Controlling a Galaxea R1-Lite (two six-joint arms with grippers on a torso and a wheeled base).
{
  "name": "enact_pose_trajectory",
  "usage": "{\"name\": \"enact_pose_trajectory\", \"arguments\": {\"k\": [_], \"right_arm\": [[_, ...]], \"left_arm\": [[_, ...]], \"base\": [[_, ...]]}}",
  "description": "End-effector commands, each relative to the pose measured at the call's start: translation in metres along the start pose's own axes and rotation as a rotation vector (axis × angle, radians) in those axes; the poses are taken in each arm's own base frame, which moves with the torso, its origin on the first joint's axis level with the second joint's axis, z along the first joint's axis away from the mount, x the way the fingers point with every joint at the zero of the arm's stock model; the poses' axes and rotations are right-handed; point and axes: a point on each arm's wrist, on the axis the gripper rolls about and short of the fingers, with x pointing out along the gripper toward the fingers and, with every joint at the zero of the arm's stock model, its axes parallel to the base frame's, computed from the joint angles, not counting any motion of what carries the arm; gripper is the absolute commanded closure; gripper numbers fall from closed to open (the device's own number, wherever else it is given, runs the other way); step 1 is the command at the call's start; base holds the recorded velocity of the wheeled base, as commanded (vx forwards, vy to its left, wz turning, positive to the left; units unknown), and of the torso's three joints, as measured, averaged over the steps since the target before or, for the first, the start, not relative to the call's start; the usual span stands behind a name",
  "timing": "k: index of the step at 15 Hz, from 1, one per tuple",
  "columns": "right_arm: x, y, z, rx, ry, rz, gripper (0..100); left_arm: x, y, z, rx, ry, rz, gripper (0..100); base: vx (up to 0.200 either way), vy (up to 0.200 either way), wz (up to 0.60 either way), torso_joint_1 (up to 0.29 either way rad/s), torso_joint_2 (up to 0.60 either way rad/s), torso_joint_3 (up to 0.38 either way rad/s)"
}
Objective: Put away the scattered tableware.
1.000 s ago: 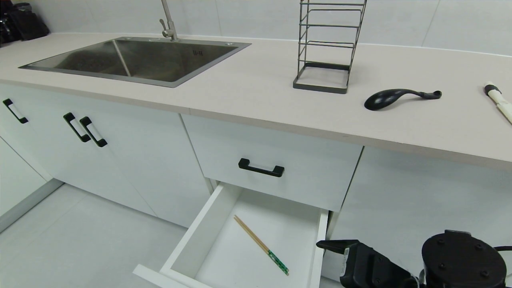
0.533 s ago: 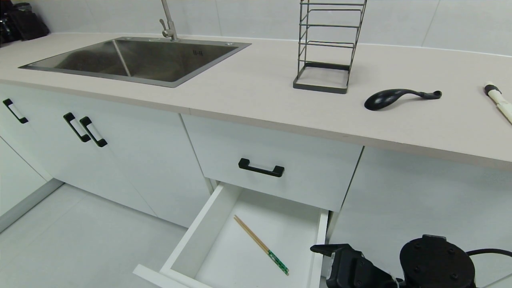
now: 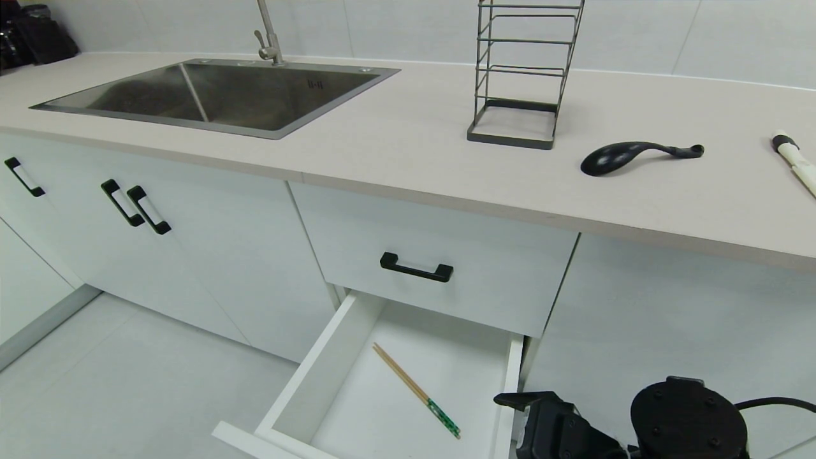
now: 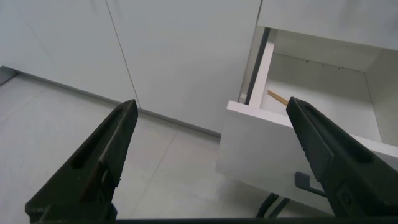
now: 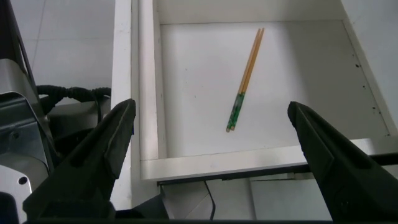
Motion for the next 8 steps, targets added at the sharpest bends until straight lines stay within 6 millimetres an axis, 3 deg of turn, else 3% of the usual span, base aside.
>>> {"name": "enact_pose_trajectory", "arguments": {"k": [1,4,8], "right_arm": [[0.0003,0.0000,-0.0004,0.001,0.002,0.000,0],[0.0005,-0.0001,0.0000,-0.001,0.000,0.000,0],[0.0004,0.0004,0.0009,-0.002,-0.003,0.000,0]], "left_arm": [[0.0000,0.0000,0.0000,0.000,0.000,0.000,0],[0.0000,0.0000,0.0000,0.000,0.000,0.000,0],[0.0000,0.0000,0.0000,0.000,0.000,0.000,0]], "base": [[0.000,0.000,0.00,0.000,0.00,0.000],[0.000,0.000,0.00,0.078,-0.06,-0.016],[0.000,0.000,0.00,0.232,-0.44,-0.182]]}}
